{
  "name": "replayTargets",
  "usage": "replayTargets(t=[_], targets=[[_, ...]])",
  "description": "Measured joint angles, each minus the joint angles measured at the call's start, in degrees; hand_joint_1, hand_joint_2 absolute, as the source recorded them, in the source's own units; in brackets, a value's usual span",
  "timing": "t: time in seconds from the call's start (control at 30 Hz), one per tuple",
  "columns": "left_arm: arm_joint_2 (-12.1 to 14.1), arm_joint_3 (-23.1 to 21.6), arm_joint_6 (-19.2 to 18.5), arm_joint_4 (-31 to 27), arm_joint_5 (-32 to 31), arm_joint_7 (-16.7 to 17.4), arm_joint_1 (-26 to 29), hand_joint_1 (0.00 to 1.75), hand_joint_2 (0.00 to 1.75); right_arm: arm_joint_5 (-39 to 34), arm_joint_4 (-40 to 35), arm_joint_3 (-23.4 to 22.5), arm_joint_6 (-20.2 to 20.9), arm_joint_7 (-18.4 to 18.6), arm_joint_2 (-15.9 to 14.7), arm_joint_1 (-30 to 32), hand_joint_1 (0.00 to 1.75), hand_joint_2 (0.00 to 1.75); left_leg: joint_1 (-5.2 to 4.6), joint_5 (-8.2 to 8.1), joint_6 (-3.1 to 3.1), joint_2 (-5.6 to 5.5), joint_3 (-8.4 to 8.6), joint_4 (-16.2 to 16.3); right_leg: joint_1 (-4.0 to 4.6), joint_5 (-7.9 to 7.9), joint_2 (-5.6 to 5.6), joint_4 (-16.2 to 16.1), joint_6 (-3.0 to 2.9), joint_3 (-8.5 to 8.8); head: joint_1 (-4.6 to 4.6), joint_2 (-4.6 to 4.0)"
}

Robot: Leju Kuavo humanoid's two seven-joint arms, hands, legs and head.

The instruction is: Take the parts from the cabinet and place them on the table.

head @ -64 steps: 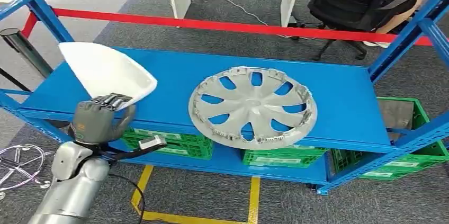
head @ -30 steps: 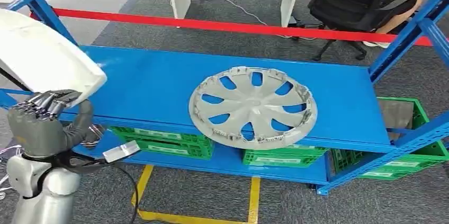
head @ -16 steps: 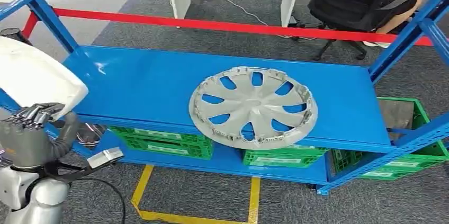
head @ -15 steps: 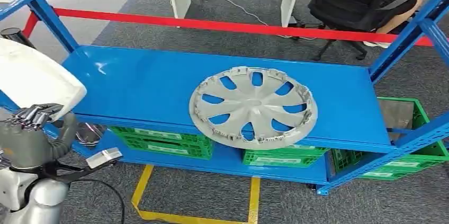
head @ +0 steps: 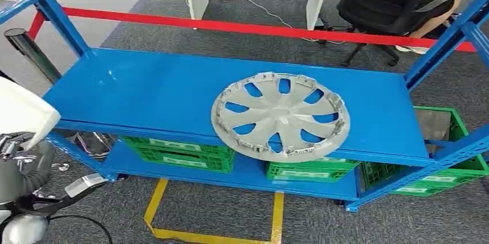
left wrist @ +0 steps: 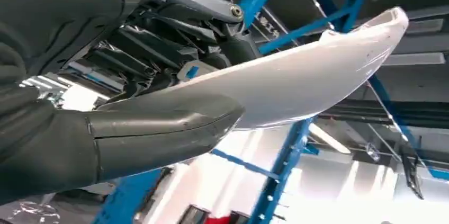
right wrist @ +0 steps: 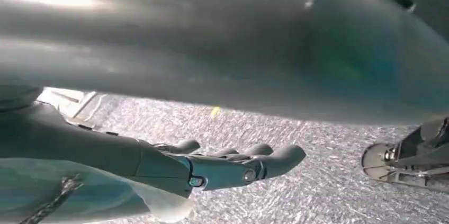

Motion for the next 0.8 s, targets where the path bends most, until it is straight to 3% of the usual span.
replayTargets(t=[0.07, 0.1, 0.13, 0.17, 0.2, 0.23, 0.27, 0.3, 0.37, 0.43, 0.5, 0.57, 0.6, 0.63, 0.67, 0.7, 0.77, 0.8], targets=[[0.1, 0.5, 0.0, -0.2, -0.1, 0.0, 0.5, 1.75, 1.75, 0.7, -1.6, -0.8, 1.0, -0.1, 0.8, 0.0, 0.0, 0.0, -0.31, 0.05, 0.07, 0.14, -0.5, 0.1, 0.02, -5.24, -0.05, 9.5, -0.35, -3.94, 0.35, 0.0], [0.1, 0.7, 0.0, -0.2, -0.2, 0.0, 0.7, 1.75, 1.75, 1.1, -2.3, -1.1, 1.4, -0.2, 0.9, 0.0, 0.0, 0.0, -0.53, 0.08, 0.11, 0.21, -0.75, 0.3, 0.04, -6.65, -0.05, 13.3, -0.51, -5.56, 0.31, 0.0], [0.1, 0.8, 0.0, -0.3, -0.2, 0.0, 0.9, 1.75, 1.75, 1.4, -3.1, -1.5, 1.8, -0.3, 1.3, 0.0, 0.0, 0.0, -0.67, 0.1, 0.12, 0.23, -1.04, 0.5, 0.14, -6.59, -0.05, 15.0, -0.66, -6.2, 0.33, 0.0], [0.1, 0.9, 0.0, -0.4, -0.4, 0.0, 1.0, 1.75, 1.75, 1.7, -3.8, -1.8, 2.0, -0.3, 1.4, 0.0, 0.0, 0.0, -0.73, 0.09, 0.12, 0.22, -1.3, 0.8, 0.28, -5.13, -0.06, 13.9, -0.88, -5.43, 0.35, 0.0], [0.1, 0.9, 0.0, -0.5, -0.6, 0.0, 1.1, 1.75, 1.75, 1.7, -4.2, -2.0, 2.1, -0.3, 1.6, 0.0, 0.0, 0.0, -0.75, 0.08, 0.1, 0.21, -1.49, 1.1, 0.46, -2.88, -0.06, 10.6, -1.14, -3.66, 0.37, 0.0], [0.1, 1.0, 0.0, -0.7, -0.6, 0.0, 1.3, 1.75, 1.75, 1.8, -4.9, -2.1, 2.3, -0.4, 1.7, -0.1, 0.0, 0.0, -0.76, 0.03, 0.03, 0.19, -1.6, 1.4, 0.56, -0.11, -0.05, 5.1, -1.46, -0.76, 0.37, 0.0], [0.1, 1.3, 0.0, -0.8, -0.7, 0.0, 1.3, 1.75, 1.75, 1.8, -5.4, -2.3, 2.4, -0.5, 1.9, -0.2, 0.0, 0.0, -0.76, -0.01, -0.06, 0.19, -1.69, 1.7, 0.63, 1.12, -0.04, -0.2, -1.73, 1.82, 0.35, 0.0], [0.1, 1.4, 0.0, -0.8, -0.7, 0.0, 1.3, 1.75, 1.75, 1.8, -5.7, -2.4, 2.5, -0.5, 1.9, -0.4, 0.0, 0.0, -1.0, 0.09, -0.44, 0.18, -2.01, 1.8, 0.92, 0.14, 0.06, -1.0, -1.6, 3.3, 0.28, 0.0], [0.2, 1.7, 0.0, -1.1, -0.8, 0.0, 1.4, 1.75, 1.75, 1.8, -6.2, -2.5, 2.6, -0.6, 2.4, -0.3, 0.0, 0.0, -0.89, 0.61, -1.21, 0.12, -2.31, 2.2, 1.01, 0.87, 0.12, -1.3, -1.61, 2.59, 0.29, 0.0], [0.2, 1.8, 0.0, -1.3, -0.8, 0.0, 1.5, 1.75, 1.75, 1.8, -6.7, -2.7, 2.6, -0.6, 2.5, -0.3, 0.0, 0.0, -0.91, 1.05, -1.83, 0.0, -2.44, 2.2, 0.95, 1.48, 0.08, -1.3, -2.3, 2.1, 0.26, 0.0], [0.3, 1.9, 0.0, -1.3, -0.8, 0.0, 1.5, 1.75, 1.75, 1.8, -7.1, -2.8, 2.6, -0.6, 2.6, -0.4, 0.0, 0.0, -0.58, -2.46, -2.79, 0.1, -3.53, 4.4, 0.7, 2.19, -0.23, -1.4, -3.14, 1.53, 0.04, 0.0], [0.3, 1.9, 0.0, -1.4, -1.0, 0.0, 1.6, 1.75, 1.75, 1.8, -7.3, -2.8, 2.6, -0.6, 2.8, -0.4, 0.0, 0.0, -0.18, -8.42, -3.51, 0.1, -6.53, 13.4, 0.79, 2.99, -0.47, -1.3, -3.47, 0.41, 0.04, 0.0], [0.3, 1.9, 0.0, -1.4, -1.0, 0.0, 1.7, 1.75, 1.75, 1.8, -7.4, -2.8, 2.6, -0.6, 2.9, -0.4, 0.0, 0.0, 0.0, -10.21, -3.73, 0.11, -7.69, 17.5, 0.84, 3.34, -0.57, -1.3, -3.48, -0.2, 0.0, 0.0], [0.3, 1.9, 0.0, -1.4, -1.0, 0.0, 1.8, 1.75, 1.75, 1.8, -7.5, -2.8, 2.6, -0.6, 2.9, -0.4, 0.0, 0.0, 0.12, -10.44, -3.87, 0.11, -8.03, 19.8, 0.85, 3.55, -0.61, -1.1, -3.45, -0.8, 0.0, 0.0], [0.3, 1.9, 0.0, -1.4, -1.1, 0.0, 1.8, 1.75, 1.75, 1.8, -7.5, -2.8, 2.6, -0.6, 2.9, -0.4, 0.0, 0.0, 0.22, -9.12, -3.91, 0.11, -7.2, 19.3, 0.85, 3.75, -0.63, -1.0, -3.4, -1.33, 0.0, 0.0], [0.3, 1.9, 0.0, -1.4, -1.1, 0.0, 1.8, 1.75, 1.75, 1.8, -7.6, -2.8, 2.6, -0.6, 2.9, -0.4, 0.0, 0.0, 0.29, -6.86, -3.88, 0.11, -5.44, 16.8, 0.85, 4.04, -0.68, -1.0, -3.34, -1.77, 0.02, 0.0], [0.3, 1.9, 0.0, -1.4, -1.0, 0.0, 1.8, 1.75, 1.75, 1.8, -7.6, -2.8, 2.6, -0.6, 2.9, -0.4, 0.0, 0.0, 0.33, -2.65, -3.5, 0.12, 1.03, 6.3, 0.85, 4.62, -0.68, -1.0, -3.07, -2.14, 0.0, 0.0], [0.3, 1.9, 0.0, -1.4, -1.0, 0.0, 1.8, 1.75, 1.75, 1.8, -7.6, -2.8, 2.6, -0.6, 2.9, -0.4, 0.0, 0.0, 0.22, -3.81, -3.18, 0.12, 3.49, 2.0, 0.91, 4.92, -0.68, -1.0, -2.81, -2.28, 0.02, 0.0]])
